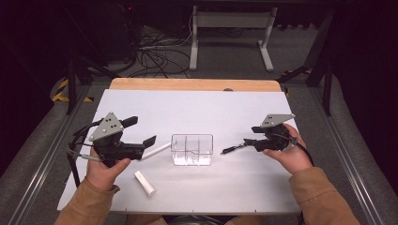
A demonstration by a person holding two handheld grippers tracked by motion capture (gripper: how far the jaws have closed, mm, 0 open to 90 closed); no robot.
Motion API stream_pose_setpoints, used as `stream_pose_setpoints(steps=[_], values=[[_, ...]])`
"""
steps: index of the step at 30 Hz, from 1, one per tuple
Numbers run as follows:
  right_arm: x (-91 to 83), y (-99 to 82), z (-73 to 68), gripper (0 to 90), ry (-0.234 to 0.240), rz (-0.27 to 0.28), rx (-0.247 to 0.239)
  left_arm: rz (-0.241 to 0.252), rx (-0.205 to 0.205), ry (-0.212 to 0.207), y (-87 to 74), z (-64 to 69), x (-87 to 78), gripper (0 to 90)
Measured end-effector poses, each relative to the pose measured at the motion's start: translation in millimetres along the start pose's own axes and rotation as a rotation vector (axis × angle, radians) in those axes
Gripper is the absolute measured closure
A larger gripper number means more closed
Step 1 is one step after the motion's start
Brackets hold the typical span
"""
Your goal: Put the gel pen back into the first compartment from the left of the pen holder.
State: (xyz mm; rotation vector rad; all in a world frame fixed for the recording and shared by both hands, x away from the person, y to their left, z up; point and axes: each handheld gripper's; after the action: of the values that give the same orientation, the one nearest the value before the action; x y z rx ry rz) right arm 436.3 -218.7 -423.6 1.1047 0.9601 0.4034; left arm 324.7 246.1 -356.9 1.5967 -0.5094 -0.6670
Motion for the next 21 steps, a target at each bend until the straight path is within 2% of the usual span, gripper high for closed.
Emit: stream_pose_setpoints(steps=[3, 6, 7, 9, 13, 19, 21], values=[[2.1, 2.2, 3.2, 39.5, 0.021, -0.031, -0.01, -0.004, -0.001, 0.007, -1.0, -0.4, -1.5, 14.2], [6.5, 4.9, 5.4, 38.1, 0.049, -0.076, -0.052, -0.003, -0.008, 0.01, -1.5, -1.2, -3.7, 14.2], [8.3, 5.5, 5.9, 38.5, 0.057, -0.089, -0.076, -0.001, -0.008, 0.013, -1.4, -1.4, -4.5, 14.2], [11.8, 6.5, 6.6, 40.4, 0.079, -0.111, -0.092, 0.001, -0.008, 0.015, -1.3, -1.7, -5.7, 14.2], [17.9, 8.0, 10.3, 44.8, 0.093, -0.149, -0.132, 0.002, -0.014, 0.017, -1.7, -2.5, -6.4, 14.2], [27.0, 7.9, 14.3, 48.5, 0.147, -0.205, -0.211, 0.001, -0.014, 0.015, -1.8, -2.8, -6.6, 14.2], [30.0, 7.2, 16.0, 49.1, 0.171, -0.255, -0.25, 0.003, -0.019, 0.015, -2.0, -3.4, -6.9, 14.2]])
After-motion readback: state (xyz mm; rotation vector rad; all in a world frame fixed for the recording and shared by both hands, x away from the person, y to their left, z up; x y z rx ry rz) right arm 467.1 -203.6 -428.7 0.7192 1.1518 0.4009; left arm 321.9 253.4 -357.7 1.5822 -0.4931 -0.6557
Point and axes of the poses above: each handheld gripper's, and its own axes: x roughly forward along the jaws, y roughly out of its top, z roughly to its right, and after that the axes turned 14 degrees about z, right-handed
